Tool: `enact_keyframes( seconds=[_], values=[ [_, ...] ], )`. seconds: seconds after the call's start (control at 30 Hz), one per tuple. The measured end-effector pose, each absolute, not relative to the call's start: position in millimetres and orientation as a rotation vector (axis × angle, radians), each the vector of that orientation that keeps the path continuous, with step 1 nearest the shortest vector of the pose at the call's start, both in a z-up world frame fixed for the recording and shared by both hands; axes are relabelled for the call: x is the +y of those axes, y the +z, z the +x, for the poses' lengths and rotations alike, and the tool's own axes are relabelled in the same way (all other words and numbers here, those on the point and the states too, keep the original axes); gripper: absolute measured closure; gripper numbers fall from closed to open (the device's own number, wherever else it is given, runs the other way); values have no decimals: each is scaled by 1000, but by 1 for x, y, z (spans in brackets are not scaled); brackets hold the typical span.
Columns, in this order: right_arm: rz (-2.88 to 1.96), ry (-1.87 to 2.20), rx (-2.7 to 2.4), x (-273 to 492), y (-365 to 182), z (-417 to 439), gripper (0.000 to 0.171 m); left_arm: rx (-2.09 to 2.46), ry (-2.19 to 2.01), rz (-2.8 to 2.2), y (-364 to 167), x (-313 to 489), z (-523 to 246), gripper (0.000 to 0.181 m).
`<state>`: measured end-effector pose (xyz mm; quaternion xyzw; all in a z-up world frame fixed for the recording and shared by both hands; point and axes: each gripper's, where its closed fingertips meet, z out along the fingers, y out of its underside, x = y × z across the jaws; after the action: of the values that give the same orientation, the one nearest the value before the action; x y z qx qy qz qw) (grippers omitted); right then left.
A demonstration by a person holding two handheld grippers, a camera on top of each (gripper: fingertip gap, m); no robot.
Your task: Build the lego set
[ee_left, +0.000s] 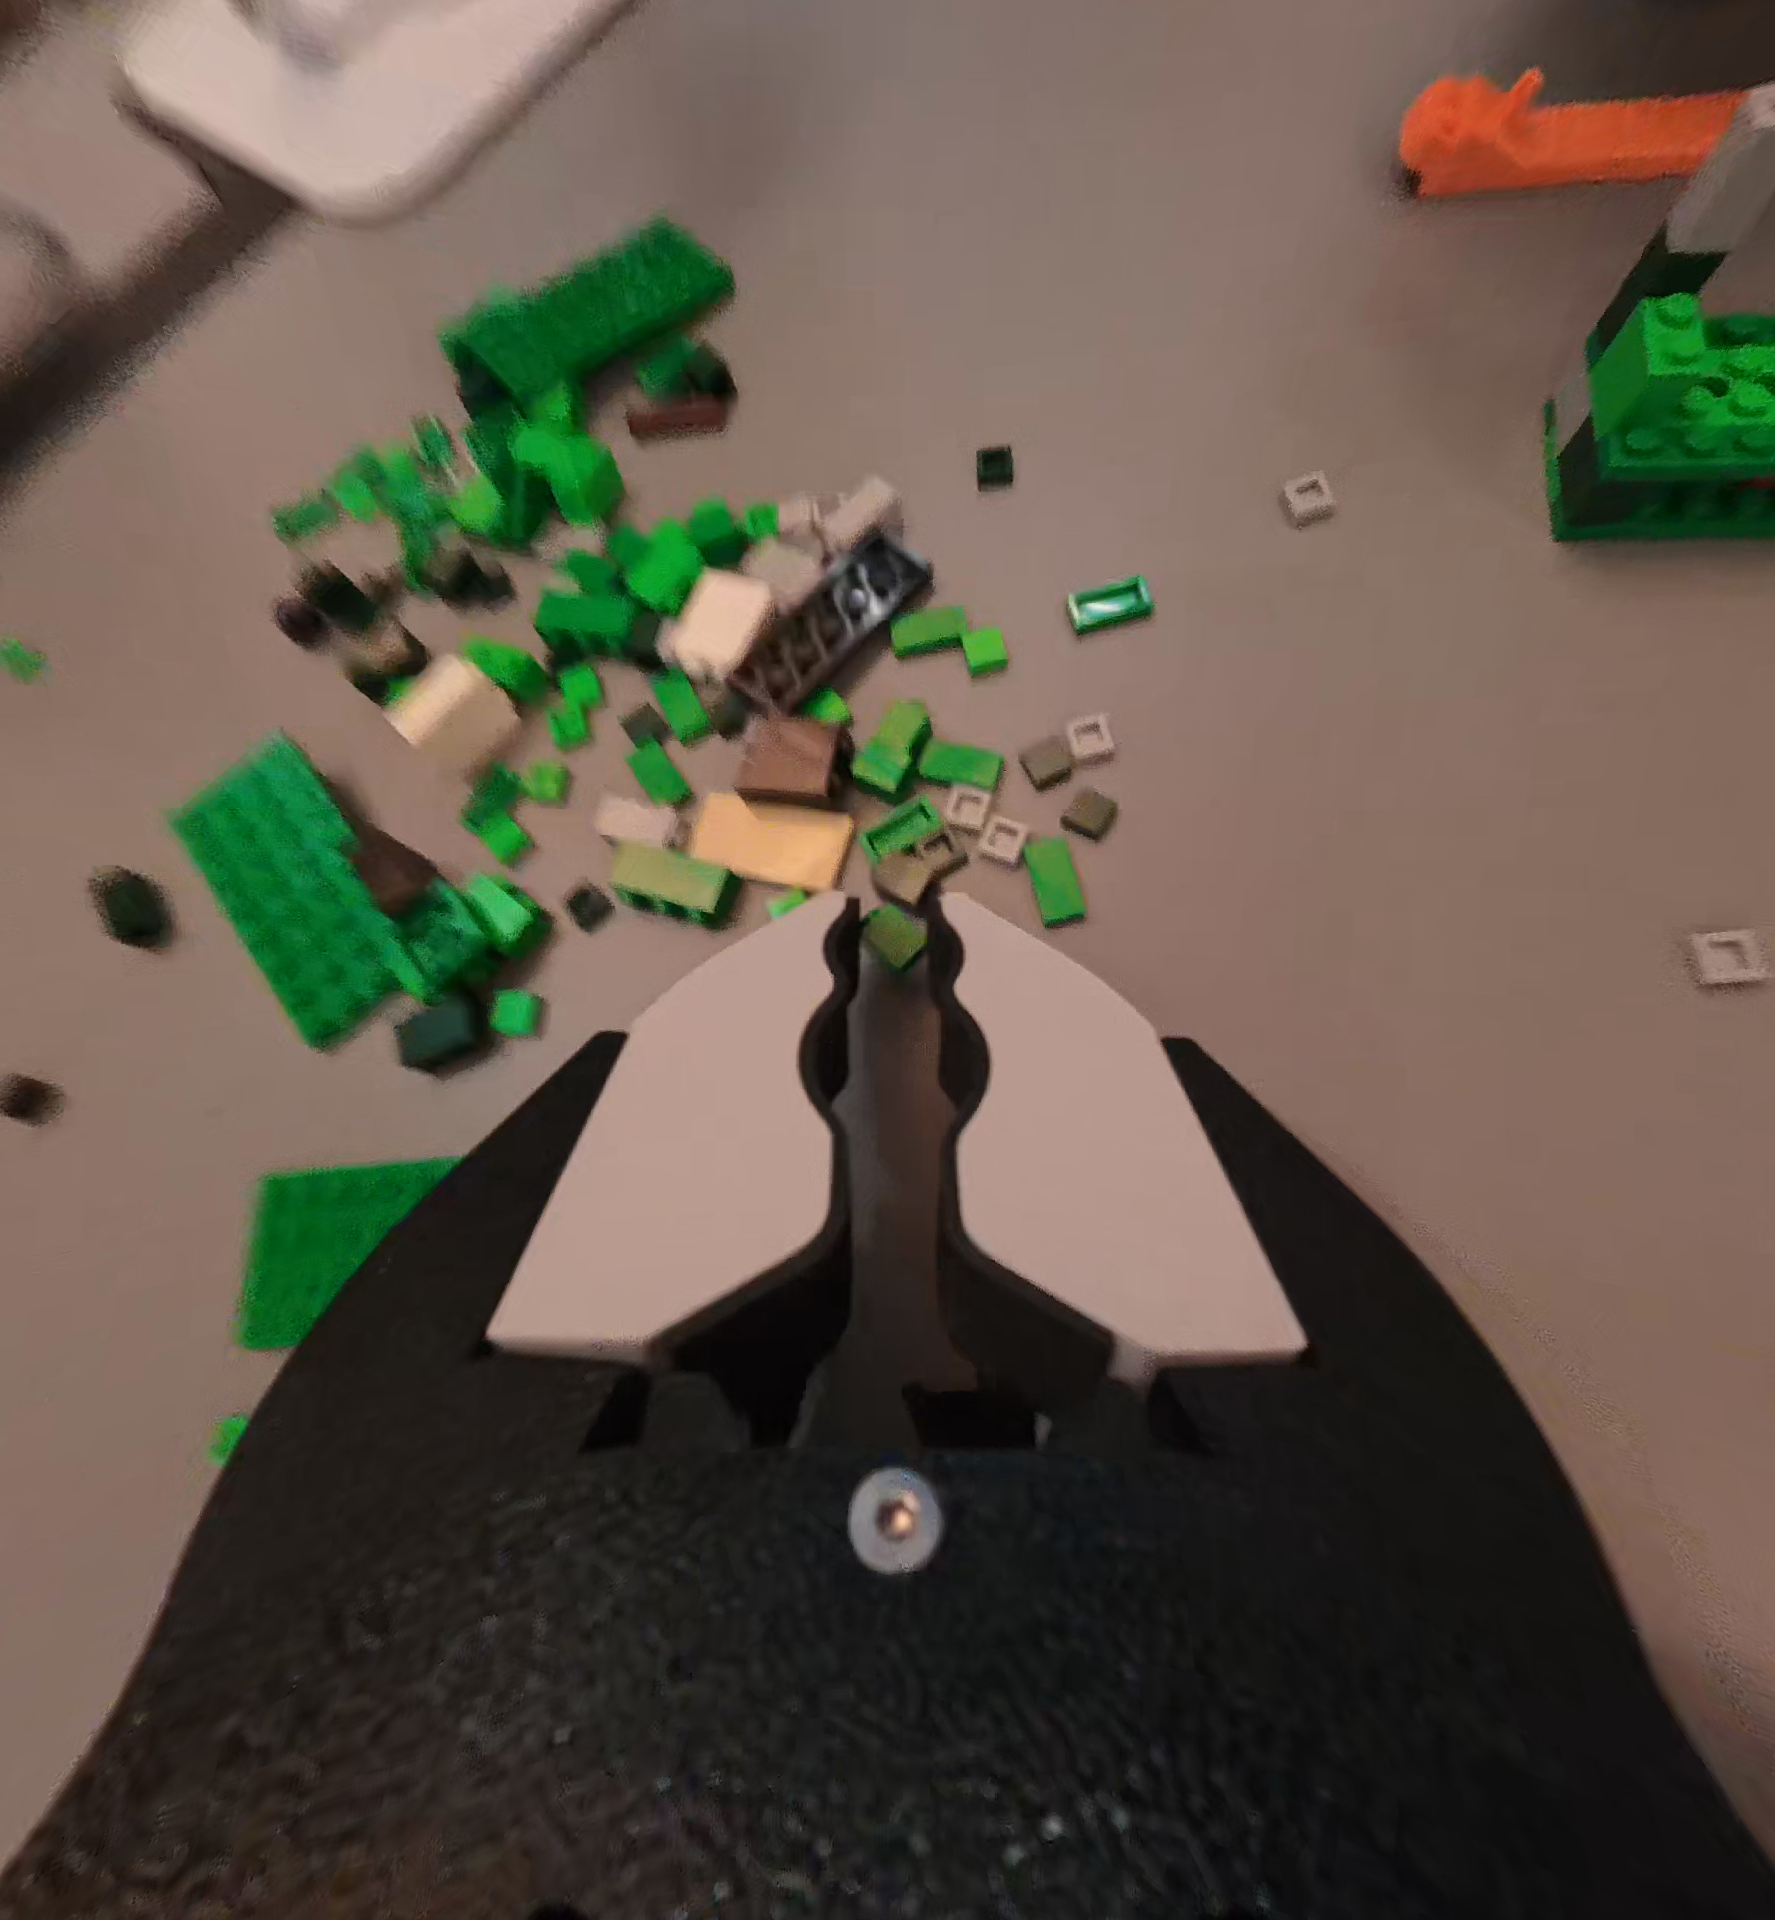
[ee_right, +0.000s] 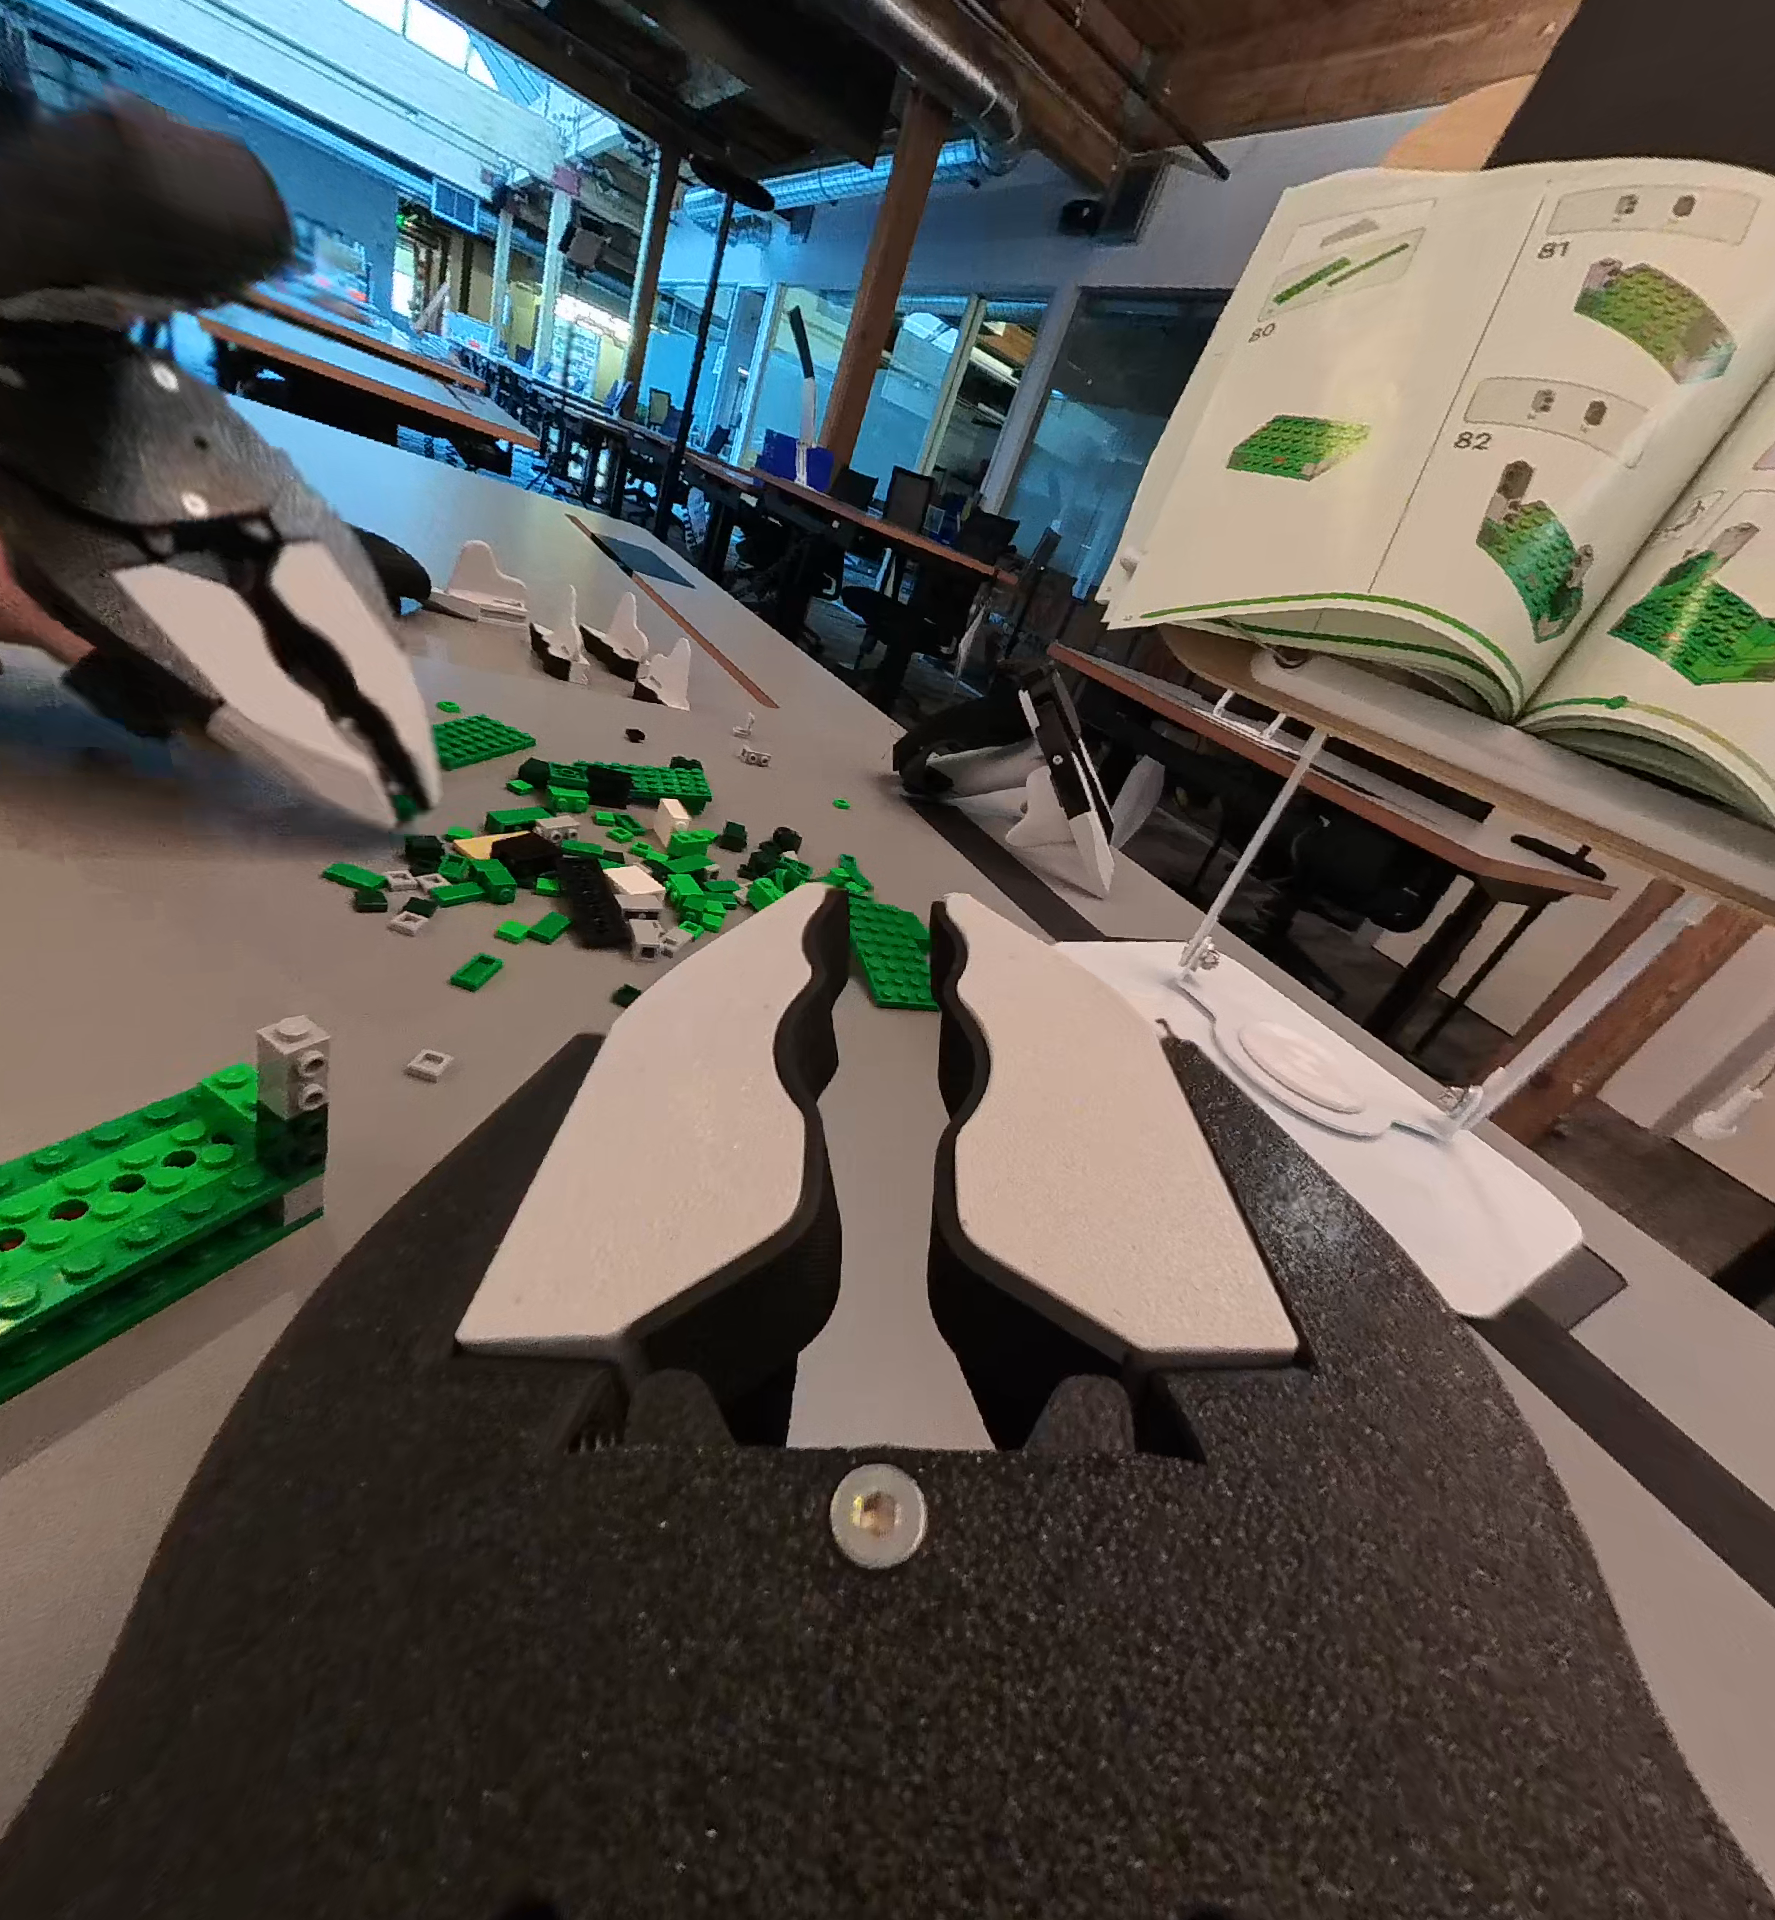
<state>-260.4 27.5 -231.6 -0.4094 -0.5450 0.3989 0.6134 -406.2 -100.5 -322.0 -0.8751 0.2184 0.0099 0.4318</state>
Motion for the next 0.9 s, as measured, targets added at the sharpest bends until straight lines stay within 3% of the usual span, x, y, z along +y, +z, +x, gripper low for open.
enact_keyframes(
  seconds=[0.03, 0.23, 0.37, 0.63, 0.9],
  values=[
    [-931, 941, -1280, 23, -232, -261, 157, 608, 108, -2078, -308, -97, -402, 169],
    [-879, 1339, -1576, -37, -235, -262, 155, 860, 480, -1449, -235, -86, -337, 170],
    [-972, 1616, -1707, -67, -232, -257, 150, 951, 534, -1302, -228, -78, -286, 170],
    [-1121, 1790, -1776, -78, -234, -251, 151, 1059, 615, -1196, -231, -73, -248, 170],
    [-1159, 1675, -1856, -78, -250, -252, 164, 1104, 628, -1233, -245, -64, -241, 170]
  ],
)
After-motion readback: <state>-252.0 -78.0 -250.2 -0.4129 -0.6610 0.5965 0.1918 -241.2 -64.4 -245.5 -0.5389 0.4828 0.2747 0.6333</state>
